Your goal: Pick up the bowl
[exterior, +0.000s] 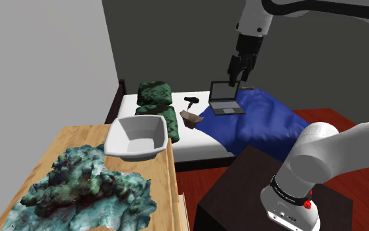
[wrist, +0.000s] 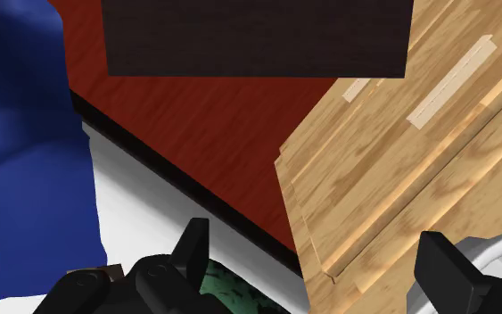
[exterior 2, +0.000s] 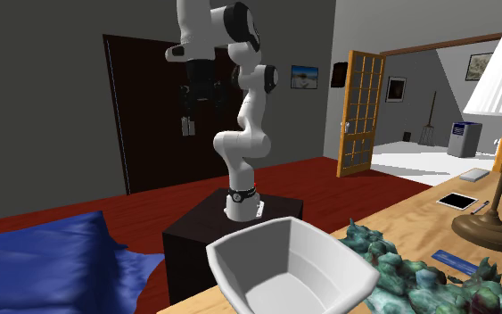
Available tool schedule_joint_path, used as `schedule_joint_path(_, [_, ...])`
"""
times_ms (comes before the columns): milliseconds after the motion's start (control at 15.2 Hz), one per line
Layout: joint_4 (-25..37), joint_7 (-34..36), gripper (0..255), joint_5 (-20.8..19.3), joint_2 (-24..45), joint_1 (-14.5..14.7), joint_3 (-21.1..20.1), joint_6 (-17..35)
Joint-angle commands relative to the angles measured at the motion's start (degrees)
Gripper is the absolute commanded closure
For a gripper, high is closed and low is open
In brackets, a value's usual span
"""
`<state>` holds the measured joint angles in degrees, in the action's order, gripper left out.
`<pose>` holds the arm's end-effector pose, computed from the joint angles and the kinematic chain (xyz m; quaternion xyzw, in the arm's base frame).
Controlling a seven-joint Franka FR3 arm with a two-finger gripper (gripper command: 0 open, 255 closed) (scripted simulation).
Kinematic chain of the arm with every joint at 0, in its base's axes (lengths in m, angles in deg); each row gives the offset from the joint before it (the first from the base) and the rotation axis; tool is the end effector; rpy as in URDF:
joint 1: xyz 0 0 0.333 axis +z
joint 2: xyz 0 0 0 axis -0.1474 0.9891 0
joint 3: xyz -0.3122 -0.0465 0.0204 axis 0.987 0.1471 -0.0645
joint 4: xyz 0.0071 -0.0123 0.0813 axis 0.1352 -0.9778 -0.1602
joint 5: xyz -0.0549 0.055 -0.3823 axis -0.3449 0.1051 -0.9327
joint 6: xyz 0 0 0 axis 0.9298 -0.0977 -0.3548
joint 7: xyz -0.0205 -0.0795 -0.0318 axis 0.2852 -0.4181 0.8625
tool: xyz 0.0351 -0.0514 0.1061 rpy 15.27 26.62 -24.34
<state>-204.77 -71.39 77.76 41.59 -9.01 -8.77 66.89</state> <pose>0.2982 0.0027 0.6063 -0.9992 0.0124 -0.0023 0.0368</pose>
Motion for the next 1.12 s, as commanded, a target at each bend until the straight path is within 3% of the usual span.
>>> schedule_joint_path(0, [0.0,0.0,0,0.0,0.0,0.0,0.0,0.0])
schedule_joint_path(528, [-7.8,15.8,0,9.2,2.7,-0.4,-8.4,13.3])
schedule_joint_path(1056, [-9.7,30.4,0,16.7,12.0,-0.8,-17.4,28.8])
